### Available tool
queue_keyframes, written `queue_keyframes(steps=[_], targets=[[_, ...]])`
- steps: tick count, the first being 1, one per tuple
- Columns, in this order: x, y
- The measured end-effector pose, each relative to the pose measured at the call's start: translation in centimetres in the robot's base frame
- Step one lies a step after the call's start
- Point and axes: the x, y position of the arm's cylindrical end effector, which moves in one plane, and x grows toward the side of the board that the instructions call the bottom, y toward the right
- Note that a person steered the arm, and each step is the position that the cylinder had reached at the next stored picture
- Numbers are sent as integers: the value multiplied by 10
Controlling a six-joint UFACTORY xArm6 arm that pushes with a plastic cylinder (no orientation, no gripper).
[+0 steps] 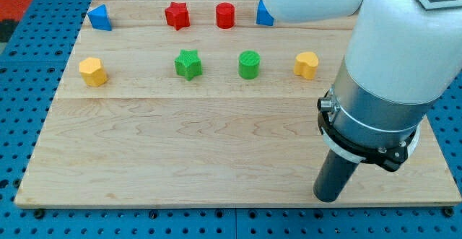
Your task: Push the yellow heart to the bottom right of the green circle
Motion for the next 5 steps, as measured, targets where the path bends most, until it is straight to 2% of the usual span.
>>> queue_keyframes(steps=[5], targets=[[9, -5]])
